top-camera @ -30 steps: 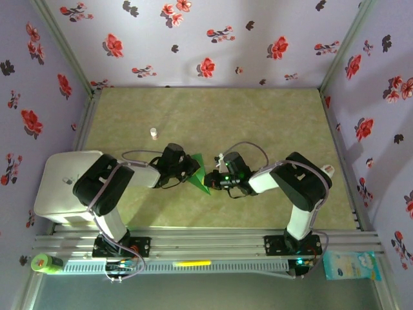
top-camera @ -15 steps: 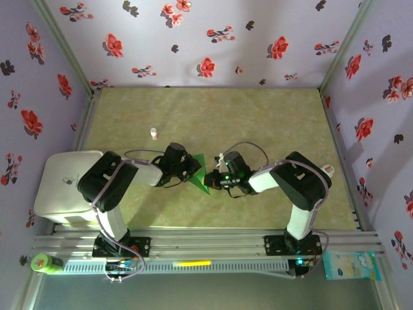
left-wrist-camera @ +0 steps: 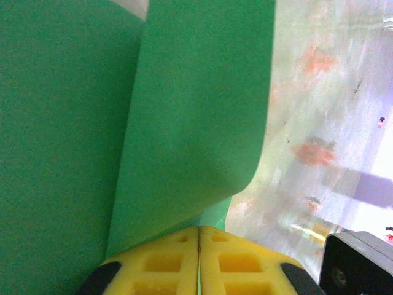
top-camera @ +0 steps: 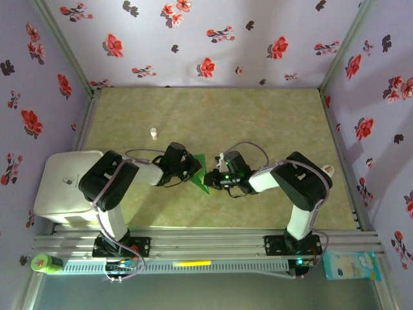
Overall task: Fold a paper plane with a square sheet of paper (pick it up from the middle)
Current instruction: Fourth fold the wing at the center of the table.
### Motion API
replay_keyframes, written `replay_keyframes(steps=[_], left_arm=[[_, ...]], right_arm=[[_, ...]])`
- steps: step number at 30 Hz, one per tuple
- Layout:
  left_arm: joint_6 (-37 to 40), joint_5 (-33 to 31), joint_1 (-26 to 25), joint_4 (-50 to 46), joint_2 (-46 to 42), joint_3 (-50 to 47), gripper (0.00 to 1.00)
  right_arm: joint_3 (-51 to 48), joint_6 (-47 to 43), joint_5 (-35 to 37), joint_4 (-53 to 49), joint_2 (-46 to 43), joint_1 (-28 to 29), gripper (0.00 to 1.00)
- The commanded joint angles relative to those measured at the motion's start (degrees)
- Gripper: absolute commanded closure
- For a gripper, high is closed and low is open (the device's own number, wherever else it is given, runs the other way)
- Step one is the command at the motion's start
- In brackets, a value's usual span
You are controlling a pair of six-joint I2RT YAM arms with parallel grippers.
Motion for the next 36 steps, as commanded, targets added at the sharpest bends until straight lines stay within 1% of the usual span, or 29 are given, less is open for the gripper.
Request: replay_keyframes(steps=[1,14,29,36], left_arm=[[1.26,-0.14,-0.14,-2.24,2.11,0.02,0.92],[0.45,-0.05,-0.19,-0.39,2.17,-1.41,0.92],[-0.07,-0.05,-0.14,0.71,2.34,-2.43,0.93],[-0.19,-0.01,-0.14,1.42,2.37,-2.94,0.93]], right_arm=[[-1.9,0.59,0.56,-5.03,-1.0,-0.28,0.9],[-3.05,1.58,-1.43,-6.93,-3.42,0.6,0.92],[-2.95,2.64,-2.22,-9.59,-4.46,0.93,0.91],[-2.79,2.61,-3.19,-10.26,-4.03,1.28,0.95]])
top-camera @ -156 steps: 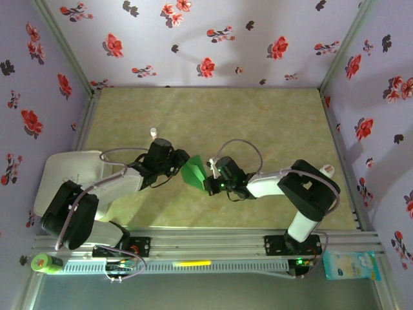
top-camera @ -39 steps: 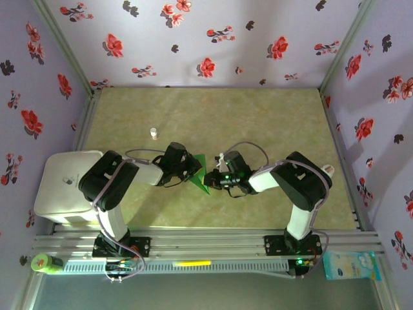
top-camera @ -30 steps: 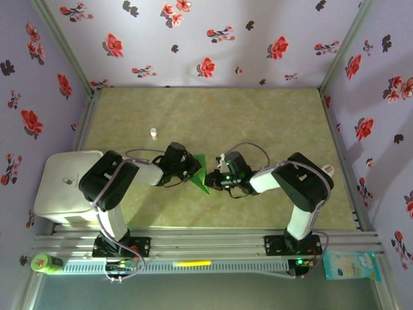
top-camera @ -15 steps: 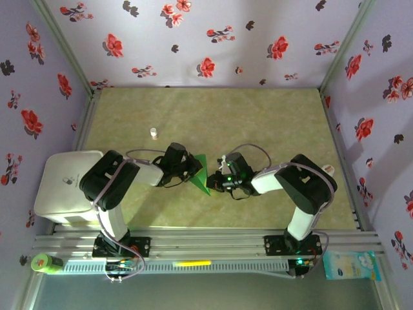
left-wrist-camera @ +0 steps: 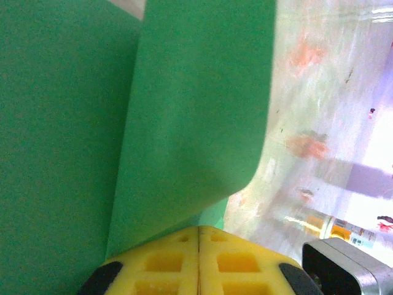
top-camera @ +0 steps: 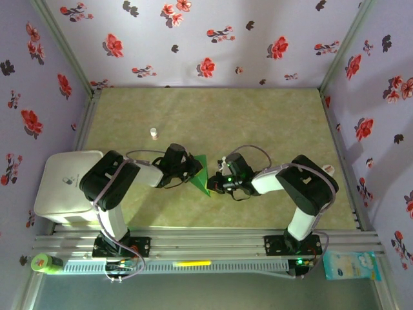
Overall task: Fold a paper plane with a square sheet of paper (pick it up from the middle)
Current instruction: Fourth fold the wing at the center of the table.
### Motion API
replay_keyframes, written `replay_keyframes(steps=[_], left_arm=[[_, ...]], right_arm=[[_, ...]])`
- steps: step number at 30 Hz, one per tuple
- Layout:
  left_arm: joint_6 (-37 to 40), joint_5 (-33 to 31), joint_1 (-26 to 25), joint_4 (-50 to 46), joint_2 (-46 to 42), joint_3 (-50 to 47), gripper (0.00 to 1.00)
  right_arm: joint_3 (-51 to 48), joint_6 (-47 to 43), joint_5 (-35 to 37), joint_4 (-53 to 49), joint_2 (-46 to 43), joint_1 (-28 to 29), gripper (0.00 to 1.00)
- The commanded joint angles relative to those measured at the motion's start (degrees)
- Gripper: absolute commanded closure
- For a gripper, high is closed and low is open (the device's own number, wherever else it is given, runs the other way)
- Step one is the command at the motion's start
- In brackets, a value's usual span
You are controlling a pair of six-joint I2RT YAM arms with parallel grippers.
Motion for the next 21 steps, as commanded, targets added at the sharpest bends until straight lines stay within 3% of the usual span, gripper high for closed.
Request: replay_keyframes(steps=[1,21], left_arm=[[-0.25,-1.19,-0.03,-2.25,1.94,-1.53,0.93],[-0.57,-1.19,-0.03,-1.73,2.21,-1.77,0.93]], right_arm=[[-0.97,0.52,-2.1,-4.04,-0.32,0.82,0.95],[-1.05,-2.32,-1.36,-12.09,-2.05,1.35,0.91]])
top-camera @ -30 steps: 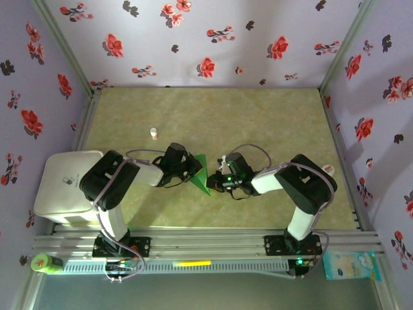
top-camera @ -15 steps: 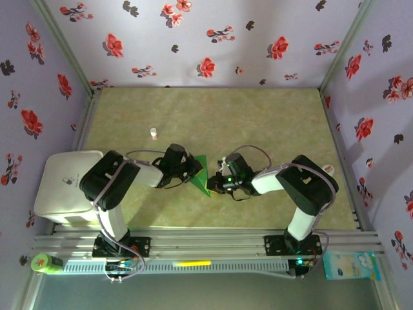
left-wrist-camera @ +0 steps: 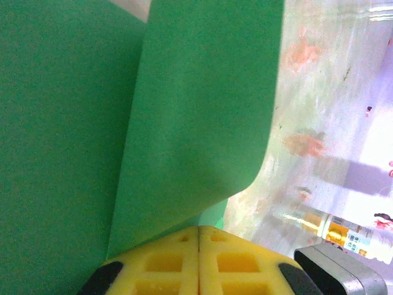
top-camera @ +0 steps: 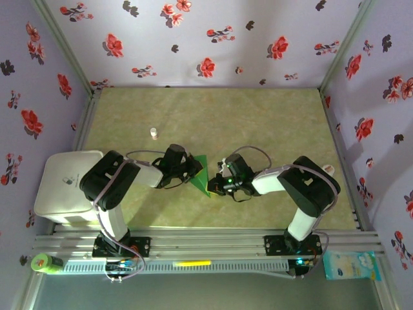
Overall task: Fold a paper plane with a square sheet of paper (pick it up from the middle)
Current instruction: Fourth fold the wing at the center of the table.
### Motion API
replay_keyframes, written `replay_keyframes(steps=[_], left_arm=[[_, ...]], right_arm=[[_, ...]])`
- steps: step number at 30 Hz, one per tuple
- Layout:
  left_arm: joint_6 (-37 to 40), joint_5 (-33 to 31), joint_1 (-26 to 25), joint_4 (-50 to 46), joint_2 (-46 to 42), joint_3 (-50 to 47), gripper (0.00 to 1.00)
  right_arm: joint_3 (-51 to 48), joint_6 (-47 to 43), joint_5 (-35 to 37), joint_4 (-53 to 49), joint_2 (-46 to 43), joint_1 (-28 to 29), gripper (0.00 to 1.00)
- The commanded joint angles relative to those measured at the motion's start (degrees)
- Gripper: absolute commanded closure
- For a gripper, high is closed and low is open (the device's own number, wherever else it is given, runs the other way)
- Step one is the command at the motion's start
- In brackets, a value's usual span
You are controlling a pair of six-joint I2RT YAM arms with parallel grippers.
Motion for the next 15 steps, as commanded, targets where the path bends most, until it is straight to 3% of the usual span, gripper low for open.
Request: replay_keyframes(steps=[1,7,12,15], left_arm=[[-0.22,-1.51,-0.03,-2.69,2.09,-1.32,0.93],[-0.26,-1.54,-0.03,-2.69,2.02,-1.44,0.93],[-0.39,-1.5,-0.04,-2.51,2.22,-1.45,0.93],[-0.48,-1.57,-0.04,-2.43,2.07,-1.64,0.93]], right_arm=[[-0.82,-2.23,-0.59,-9.44,-1.2,0.89,0.9],[-0.52,-4.21,-0.39,-13.06,-2.49,1.07,0.89],[-0.64,-4.23,-0.69,-12.55,-1.17,1.16,0.95],[-0.65,-4.19,-0.69,-12.88,-1.62,1.09,0.93]])
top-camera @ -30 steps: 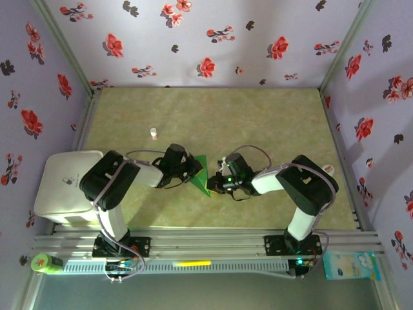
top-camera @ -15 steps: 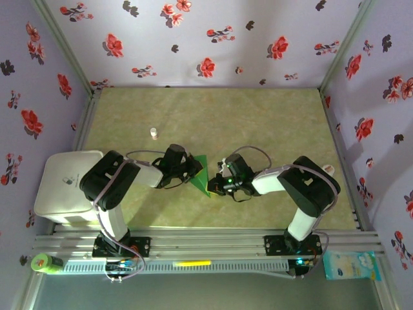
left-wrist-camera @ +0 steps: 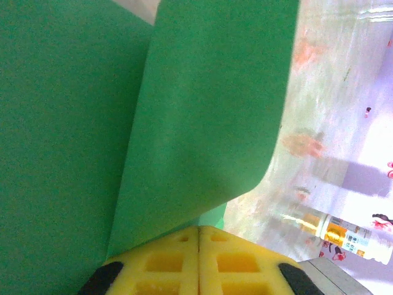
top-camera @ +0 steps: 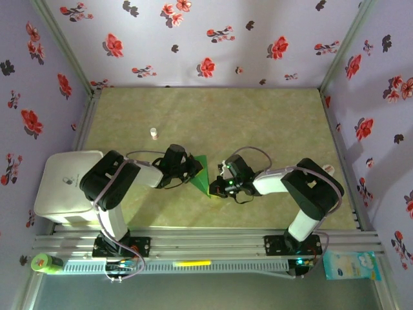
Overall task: Fold a paper plane with a square sheet of paper (pick it up from the middle)
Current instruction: Fourth fold the wing at the center of the table.
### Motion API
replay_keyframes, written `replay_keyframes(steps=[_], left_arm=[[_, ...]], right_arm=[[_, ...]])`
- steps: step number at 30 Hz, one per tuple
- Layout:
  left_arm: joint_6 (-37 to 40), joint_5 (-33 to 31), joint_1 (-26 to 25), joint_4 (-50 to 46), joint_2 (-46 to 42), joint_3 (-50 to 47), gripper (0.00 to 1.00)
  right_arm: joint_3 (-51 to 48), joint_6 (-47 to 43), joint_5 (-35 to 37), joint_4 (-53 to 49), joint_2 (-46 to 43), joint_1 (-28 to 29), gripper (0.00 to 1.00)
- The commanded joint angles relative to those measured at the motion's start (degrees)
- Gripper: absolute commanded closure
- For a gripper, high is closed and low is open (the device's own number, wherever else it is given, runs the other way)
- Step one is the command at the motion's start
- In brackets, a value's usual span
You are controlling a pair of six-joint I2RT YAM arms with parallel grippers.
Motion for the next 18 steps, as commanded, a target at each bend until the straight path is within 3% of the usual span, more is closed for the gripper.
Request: replay_keyframes(steps=[1,18], left_arm=[[-0.02,-1.65,-0.03,-2.47,1.99,-1.61,0.93],[-0.11,-1.77,0.01,-2.21,2.05,-2.08,0.94]], right_arm=[[-0.67,-0.94,-0.81,-6.89,0.35,0.74,0.91],[-1.36,-1.68,-0.67,-9.66,-0.91,1.17,0.92]])
